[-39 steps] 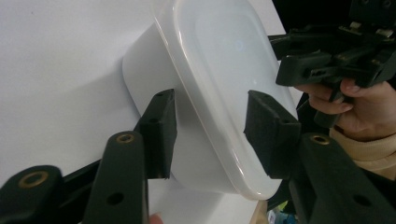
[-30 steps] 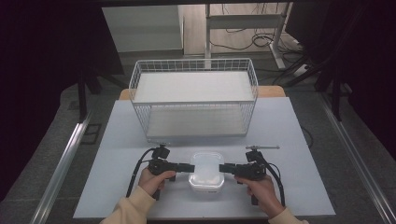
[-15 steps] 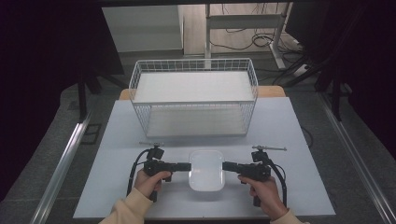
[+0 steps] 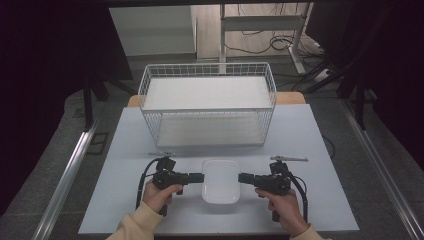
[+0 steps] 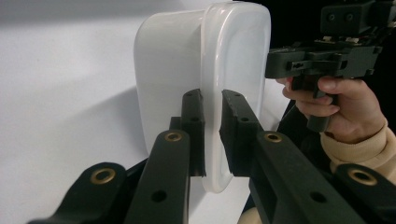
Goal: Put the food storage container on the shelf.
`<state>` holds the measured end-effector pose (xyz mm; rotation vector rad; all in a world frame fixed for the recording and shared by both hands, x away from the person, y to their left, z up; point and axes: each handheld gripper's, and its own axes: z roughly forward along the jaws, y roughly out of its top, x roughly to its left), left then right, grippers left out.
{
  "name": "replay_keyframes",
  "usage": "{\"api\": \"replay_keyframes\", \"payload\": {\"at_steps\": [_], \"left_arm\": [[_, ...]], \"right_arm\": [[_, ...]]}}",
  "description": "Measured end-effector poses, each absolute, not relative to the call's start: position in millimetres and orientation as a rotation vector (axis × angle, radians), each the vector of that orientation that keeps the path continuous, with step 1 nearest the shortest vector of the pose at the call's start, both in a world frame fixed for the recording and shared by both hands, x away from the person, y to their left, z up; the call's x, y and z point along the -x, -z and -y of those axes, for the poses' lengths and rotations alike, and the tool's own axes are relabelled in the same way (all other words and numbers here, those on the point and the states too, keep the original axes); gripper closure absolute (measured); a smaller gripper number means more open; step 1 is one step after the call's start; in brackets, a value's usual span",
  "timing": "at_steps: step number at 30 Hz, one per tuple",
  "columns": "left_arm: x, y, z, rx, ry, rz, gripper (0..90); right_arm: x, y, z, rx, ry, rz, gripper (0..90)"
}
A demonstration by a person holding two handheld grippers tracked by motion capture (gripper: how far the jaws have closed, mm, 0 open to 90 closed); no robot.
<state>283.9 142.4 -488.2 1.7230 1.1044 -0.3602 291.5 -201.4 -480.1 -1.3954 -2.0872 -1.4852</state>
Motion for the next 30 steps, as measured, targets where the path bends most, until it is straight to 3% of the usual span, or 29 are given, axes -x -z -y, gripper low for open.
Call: {"api": "replay_keyframes", "payload": {"at_steps": [30], "left_arm": [[-299.2, 440.6, -151.1, -1.752, 0.211, -1.024, 80.4]], "right_arm": [[-308.9, 433.5, 189.4, 1.285, 1.605, 2.242, 79.8]]}}
